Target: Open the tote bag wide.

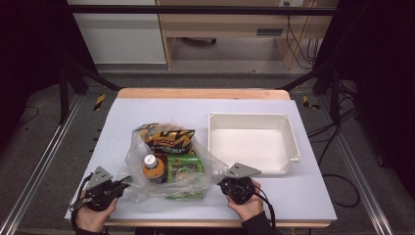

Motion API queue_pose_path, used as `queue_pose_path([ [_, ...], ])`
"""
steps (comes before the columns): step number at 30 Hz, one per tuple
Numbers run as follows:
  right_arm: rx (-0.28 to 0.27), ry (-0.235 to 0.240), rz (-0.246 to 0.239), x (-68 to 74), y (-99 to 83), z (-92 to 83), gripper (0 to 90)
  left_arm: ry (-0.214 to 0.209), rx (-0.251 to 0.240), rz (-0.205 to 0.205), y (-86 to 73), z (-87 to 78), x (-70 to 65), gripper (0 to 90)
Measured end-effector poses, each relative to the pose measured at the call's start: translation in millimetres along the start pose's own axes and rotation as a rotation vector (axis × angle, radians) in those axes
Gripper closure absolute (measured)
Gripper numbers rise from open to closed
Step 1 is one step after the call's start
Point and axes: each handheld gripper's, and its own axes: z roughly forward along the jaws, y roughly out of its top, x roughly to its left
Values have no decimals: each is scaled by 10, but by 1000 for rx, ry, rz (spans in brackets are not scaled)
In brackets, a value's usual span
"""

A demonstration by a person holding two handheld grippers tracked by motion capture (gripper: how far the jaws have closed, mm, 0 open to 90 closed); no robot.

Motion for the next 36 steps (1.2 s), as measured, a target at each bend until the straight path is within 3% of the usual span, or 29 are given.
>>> queue_pose_path([
  [8,30,-11,1,38,-72,226,900,24,15,54,-39,97,20,876],
  [12,47,-31,-2,49,-86,290,900,34,31,51,-39,175,32,856],
  [14,56,-36,-6,59,-94,324,900,39,45,55,-42,204,33,828],
  [17,58,-34,-12,68,-91,322,894,43,11,52,-47,153,38,731],
  [20,36,-20,-12,65,-72,256,855,8,-64,55,-59,30,36,565],
  [23,7,-3,-16,81,-42,150,802,-39,-131,26,-15,-94,18,400],
  [25,-12,6,-35,97,-19,77,751,-43,-168,41,42,-175,-21,320],
  [29,-66,9,-37,104,38,-106,643,-31,-211,64,147,-308,-114,225],
  [36,-201,-2,-14,35,252,-486,550,-18,-251,71,344,-512,-194,136],
])
